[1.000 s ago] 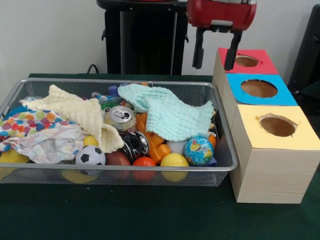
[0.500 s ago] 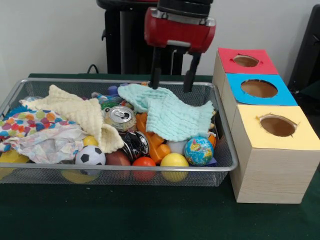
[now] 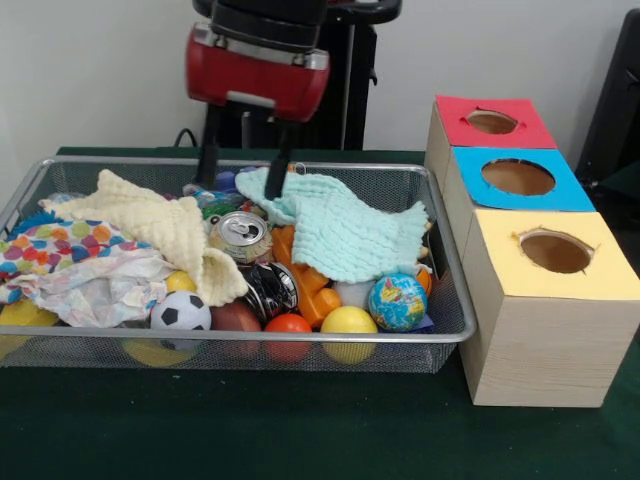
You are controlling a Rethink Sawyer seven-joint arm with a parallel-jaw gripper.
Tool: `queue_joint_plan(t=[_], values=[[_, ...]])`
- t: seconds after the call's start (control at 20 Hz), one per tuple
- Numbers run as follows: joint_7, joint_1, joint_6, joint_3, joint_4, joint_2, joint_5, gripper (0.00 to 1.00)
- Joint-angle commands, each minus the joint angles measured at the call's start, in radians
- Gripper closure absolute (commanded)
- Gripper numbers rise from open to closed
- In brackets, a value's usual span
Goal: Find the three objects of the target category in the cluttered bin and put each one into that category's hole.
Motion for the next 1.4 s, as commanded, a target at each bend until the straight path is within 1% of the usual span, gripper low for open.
queue_joint_plan(t=[0.05, 0.25, 0.5, 0.6, 0.75, 0.9, 1.05, 1.4], values=[[-0.048, -0.074, -0.040, 0.064, -0.011, 0.074, -0.088, 0.00], [-0.018, -0.112, -0.088, 0.075, -0.016, 0.091, -0.093, 0.00], [0.019, -0.152, -0.144, 0.102, -0.049, 0.144, -0.085, 0.00], [0.043, -0.157, -0.184, 0.103, -0.057, 0.165, -0.082, 0.00], [0.075, -0.163, -0.253, 0.104, -0.049, 0.177, -0.078, 0.00], [0.072, -0.174, -0.264, 0.115, -0.049, 0.203, -0.067, 0.00], [0.090, -0.180, -0.299, 0.119, -0.034, 0.222, -0.055, 0.00], [0.118, -0.162, -0.332, 0.098, -0.032, 0.269, -0.045, 0.00]])
